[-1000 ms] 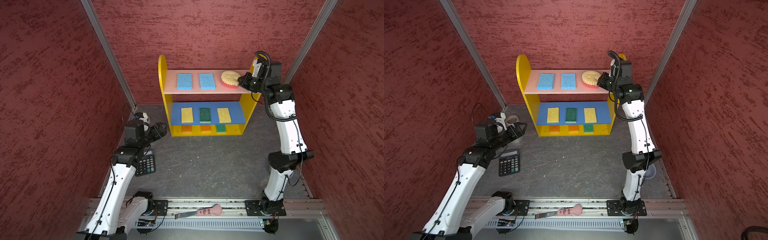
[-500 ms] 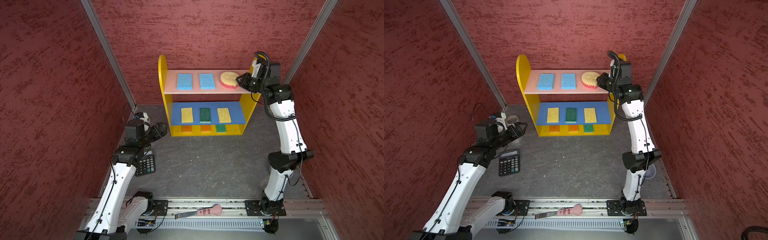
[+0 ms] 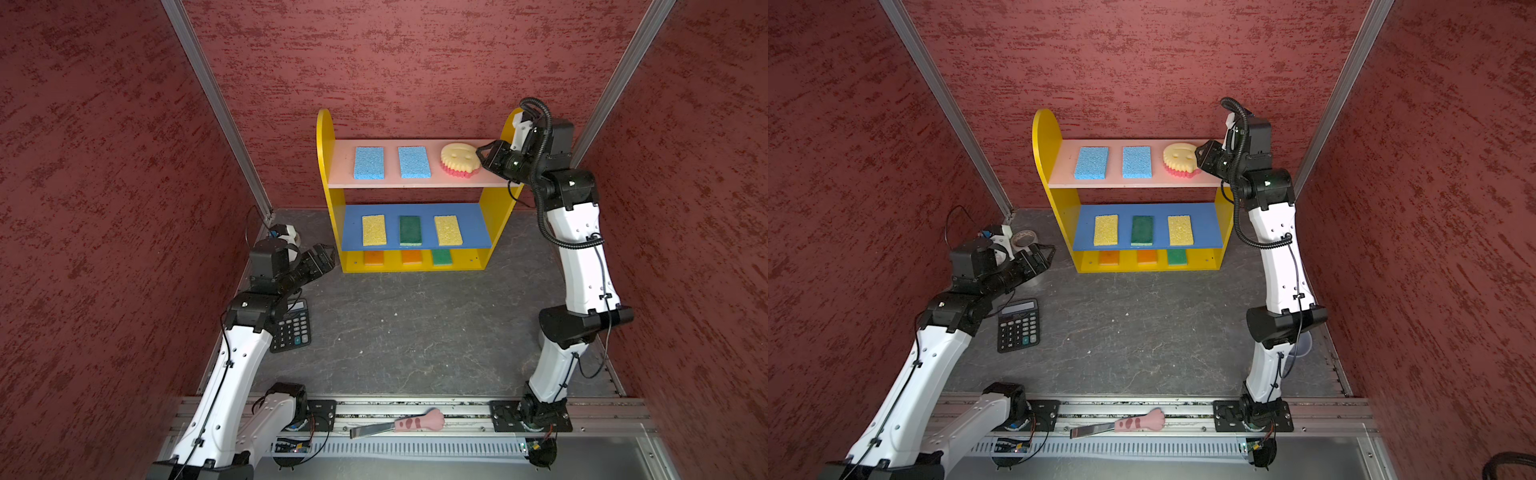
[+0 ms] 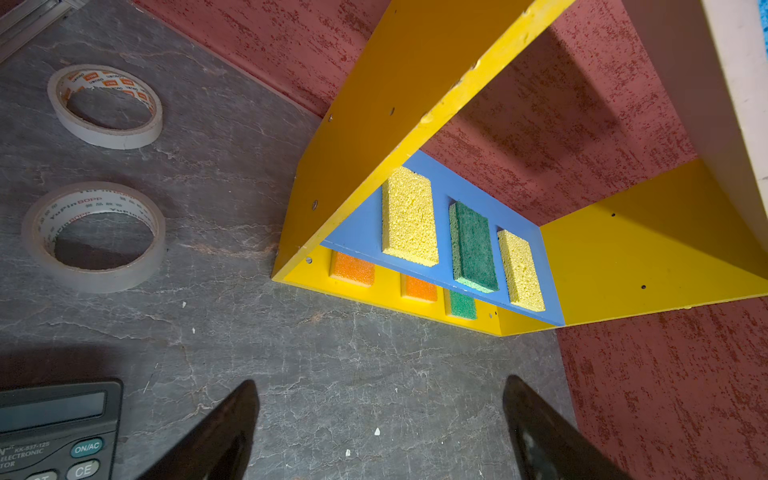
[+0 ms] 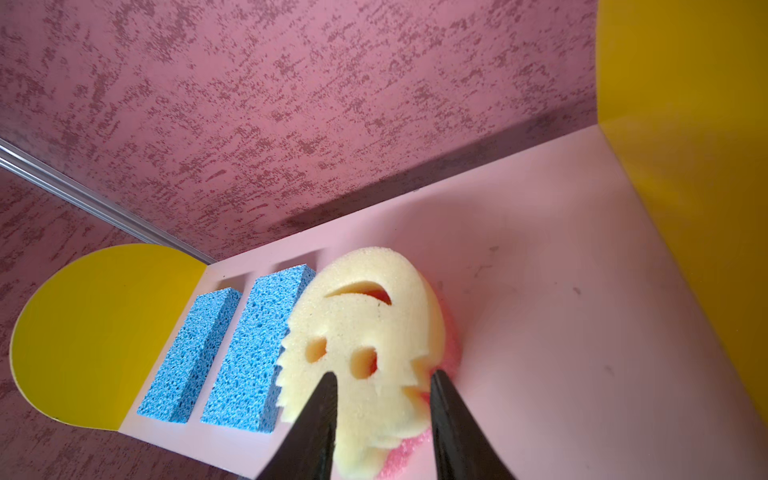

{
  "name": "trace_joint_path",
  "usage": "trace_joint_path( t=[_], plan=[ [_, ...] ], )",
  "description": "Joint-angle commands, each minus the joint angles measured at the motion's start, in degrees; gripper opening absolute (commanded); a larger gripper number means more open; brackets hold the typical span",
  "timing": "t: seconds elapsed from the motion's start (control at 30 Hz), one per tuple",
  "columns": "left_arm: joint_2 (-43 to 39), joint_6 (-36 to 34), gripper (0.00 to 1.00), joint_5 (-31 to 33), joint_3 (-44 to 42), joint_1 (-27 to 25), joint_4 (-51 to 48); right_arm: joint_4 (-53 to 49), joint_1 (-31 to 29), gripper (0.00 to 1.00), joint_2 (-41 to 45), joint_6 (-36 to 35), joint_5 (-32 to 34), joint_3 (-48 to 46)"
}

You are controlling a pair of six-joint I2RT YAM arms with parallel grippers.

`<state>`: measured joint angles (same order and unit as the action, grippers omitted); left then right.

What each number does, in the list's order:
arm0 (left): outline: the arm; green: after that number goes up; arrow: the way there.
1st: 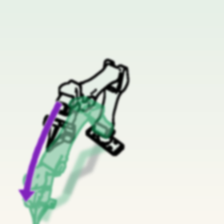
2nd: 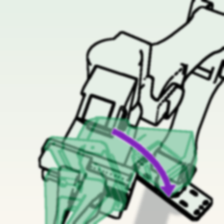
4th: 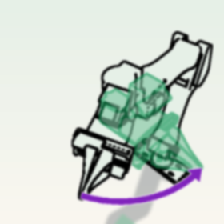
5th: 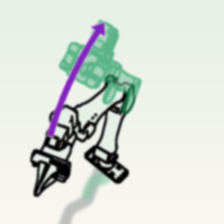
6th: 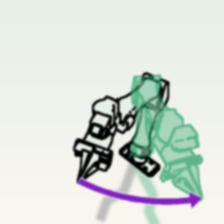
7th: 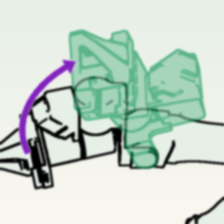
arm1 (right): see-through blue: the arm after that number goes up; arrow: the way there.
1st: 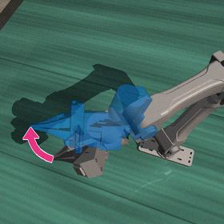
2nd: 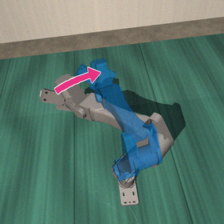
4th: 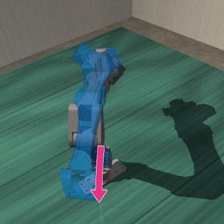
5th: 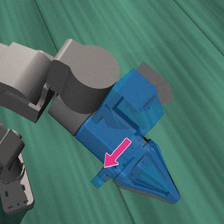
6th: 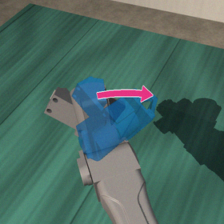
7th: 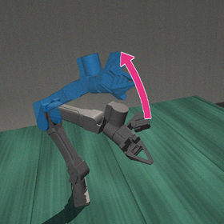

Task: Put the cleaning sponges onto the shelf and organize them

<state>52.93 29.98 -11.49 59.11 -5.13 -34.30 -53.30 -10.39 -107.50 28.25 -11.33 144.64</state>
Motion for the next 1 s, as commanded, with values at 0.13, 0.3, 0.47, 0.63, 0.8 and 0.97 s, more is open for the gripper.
trace_joint_path(
  t=[0.13,0.3,0.47,0.63,0.8,0.97],
  plan=[
    [-1.7,-1.5,0.99,2.1,2.5,0.5,-0.4,3.1,0.2,0.50,12.0,-2.3,0.3,-12.2],
    [-4.1,-1.9,0.99,4.4,2.1,0.5,-0.6,14.3,0.3,0.54,25.9,-2.3,0.4,-34.2],
    [-5.4,-2.3,0.99,4.8,1.8,0.6,-0.2,18.0,0.3,0.57,35.5,-3.1,3.4,-48.1],
    [-7.8,-1.8,0.99,5.9,-1.2,0.7,2.3,24.7,0.3,0.65,44.2,-5.5,7.4,-62.9],
    [-10.8,-2.3,0.99,8.4,-5.0,0.7,6.0,31.3,0.3,0.99,50.1,-8.0,9.9,-76.3],
    [-14.4,-3.6,0.99,12.6,-9.8,0.7,10.6,38.1,0.3,0.99,53.6,-9.8,10.1,-86.5]
  ],
)
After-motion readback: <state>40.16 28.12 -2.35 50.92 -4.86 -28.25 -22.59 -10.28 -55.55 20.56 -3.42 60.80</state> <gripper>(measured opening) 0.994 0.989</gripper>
